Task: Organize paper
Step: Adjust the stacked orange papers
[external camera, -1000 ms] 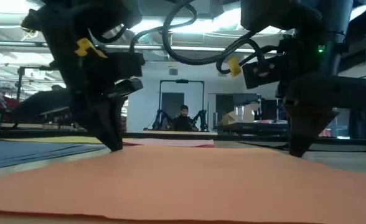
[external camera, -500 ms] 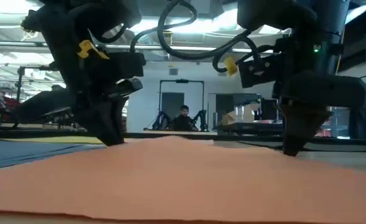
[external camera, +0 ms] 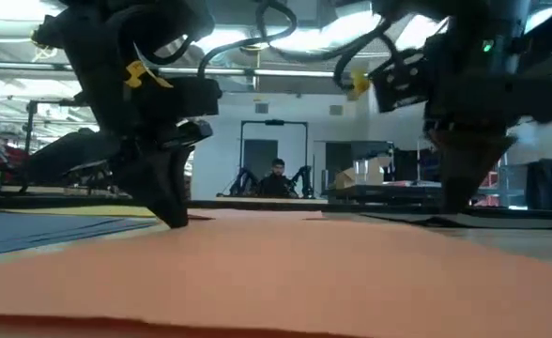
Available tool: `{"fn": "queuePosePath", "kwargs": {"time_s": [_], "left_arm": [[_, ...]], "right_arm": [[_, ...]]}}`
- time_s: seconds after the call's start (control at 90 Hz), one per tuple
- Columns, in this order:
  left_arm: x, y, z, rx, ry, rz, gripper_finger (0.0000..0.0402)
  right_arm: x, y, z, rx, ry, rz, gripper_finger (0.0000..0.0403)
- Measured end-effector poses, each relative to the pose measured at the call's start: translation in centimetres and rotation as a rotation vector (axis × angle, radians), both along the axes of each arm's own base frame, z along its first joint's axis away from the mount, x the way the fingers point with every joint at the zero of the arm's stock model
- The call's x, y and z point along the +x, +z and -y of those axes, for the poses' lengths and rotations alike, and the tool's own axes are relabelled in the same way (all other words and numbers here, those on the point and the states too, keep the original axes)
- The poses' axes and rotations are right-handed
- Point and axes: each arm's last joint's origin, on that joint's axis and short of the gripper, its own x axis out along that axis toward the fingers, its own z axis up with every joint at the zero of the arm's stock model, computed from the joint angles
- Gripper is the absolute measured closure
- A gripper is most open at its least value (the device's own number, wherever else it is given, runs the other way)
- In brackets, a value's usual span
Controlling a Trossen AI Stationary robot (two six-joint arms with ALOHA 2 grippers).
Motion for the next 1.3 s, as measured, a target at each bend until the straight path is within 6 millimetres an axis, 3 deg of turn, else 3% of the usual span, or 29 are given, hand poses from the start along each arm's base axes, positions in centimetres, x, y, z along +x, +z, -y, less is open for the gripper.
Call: {"fn": "queuePosePath", "kwargs": {"time_s": [0.244, 0.611, 0.822, 0.967, 1.3], "left_arm": [[0.0, 0.0, 0.6, -0.041, 0.009, 0.013, 0.0402], [-0.8, 0.2, 3.1, -0.077, -0.020, 0.042, 0.0402], [-1.4, 0.9, 5.0, -0.114, -0.034, 0.014, 0.0402], [-1.8, 1.4, 7.1, -0.229, -0.084, -0.016, 0.0402], [-2.7, 0.9, 9.3, -0.291, -0.044, -0.016, 0.0402]], "right_arm": [[-1.4, 2.2, -1.2, 0.032, 0.002, 0.054, 0.0403], [-1.9, 2.3, -5.2, 0.200, 0.050, 0.135, 0.0403], [-1.9, 1.4, -7.4, 0.246, 0.044, 0.183, 0.0403], [-1.5, 0.4, -8.4, 0.276, 0.033, 0.198, 0.0403], [-1.4, -1.8, -9.8, 0.310, 0.014, 0.161, 0.0403]]}}
